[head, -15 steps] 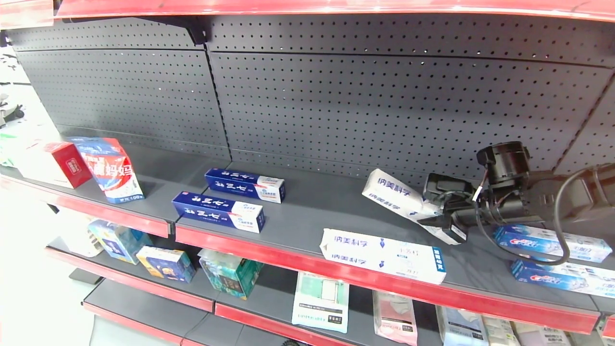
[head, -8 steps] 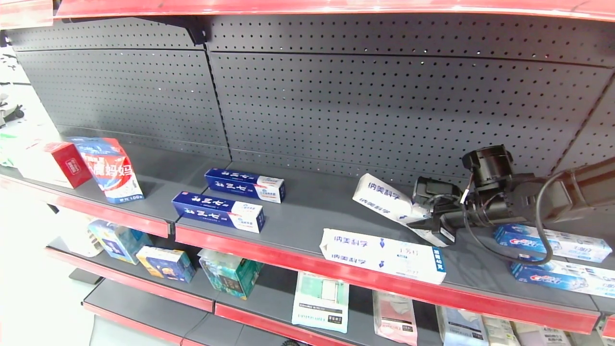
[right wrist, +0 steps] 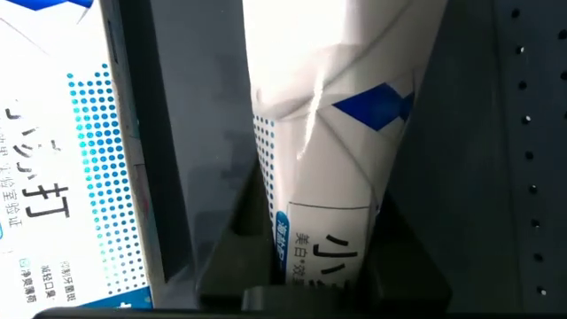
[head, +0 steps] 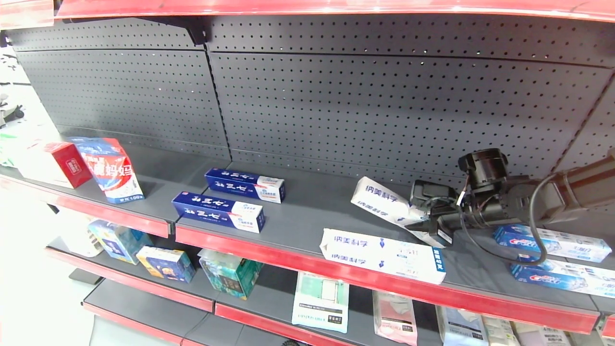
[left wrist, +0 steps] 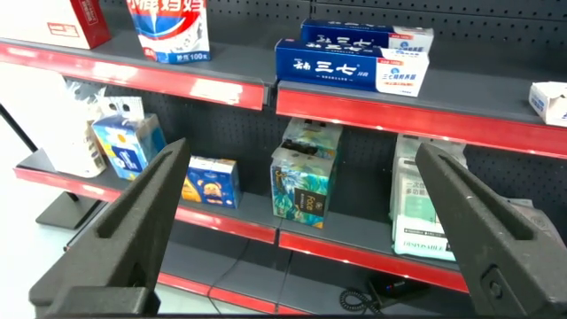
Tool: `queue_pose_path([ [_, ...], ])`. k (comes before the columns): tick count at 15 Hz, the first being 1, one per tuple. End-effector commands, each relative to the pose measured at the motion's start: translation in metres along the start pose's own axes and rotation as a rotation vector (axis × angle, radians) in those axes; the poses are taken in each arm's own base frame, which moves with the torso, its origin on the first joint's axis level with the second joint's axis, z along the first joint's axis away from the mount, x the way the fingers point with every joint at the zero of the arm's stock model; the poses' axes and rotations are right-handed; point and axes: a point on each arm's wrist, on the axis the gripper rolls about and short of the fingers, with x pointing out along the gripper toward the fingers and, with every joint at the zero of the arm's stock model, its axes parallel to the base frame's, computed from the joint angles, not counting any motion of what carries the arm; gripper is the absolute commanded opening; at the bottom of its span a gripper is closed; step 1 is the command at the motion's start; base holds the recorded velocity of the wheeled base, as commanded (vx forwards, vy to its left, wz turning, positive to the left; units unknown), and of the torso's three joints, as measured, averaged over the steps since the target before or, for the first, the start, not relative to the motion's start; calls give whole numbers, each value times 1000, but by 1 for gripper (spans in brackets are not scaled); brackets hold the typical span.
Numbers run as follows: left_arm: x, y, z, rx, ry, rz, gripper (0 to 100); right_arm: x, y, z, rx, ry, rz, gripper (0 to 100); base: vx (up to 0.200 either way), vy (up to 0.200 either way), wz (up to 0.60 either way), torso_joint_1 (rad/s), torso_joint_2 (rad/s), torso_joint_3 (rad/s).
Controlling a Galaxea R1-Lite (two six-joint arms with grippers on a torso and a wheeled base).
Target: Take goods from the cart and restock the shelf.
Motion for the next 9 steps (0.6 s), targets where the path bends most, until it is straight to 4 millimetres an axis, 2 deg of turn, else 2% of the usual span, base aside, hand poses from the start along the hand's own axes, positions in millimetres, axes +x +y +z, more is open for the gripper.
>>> queue_pose_path([
  [1,0,0,0,0,0,1,100,2,1,-1,2,6,7,0,0,0,0,0,0,0],
  [9,0,0,0,0,0,1,100,13,8,6,-19,15,31,0,0,0,0,0,0,0],
])
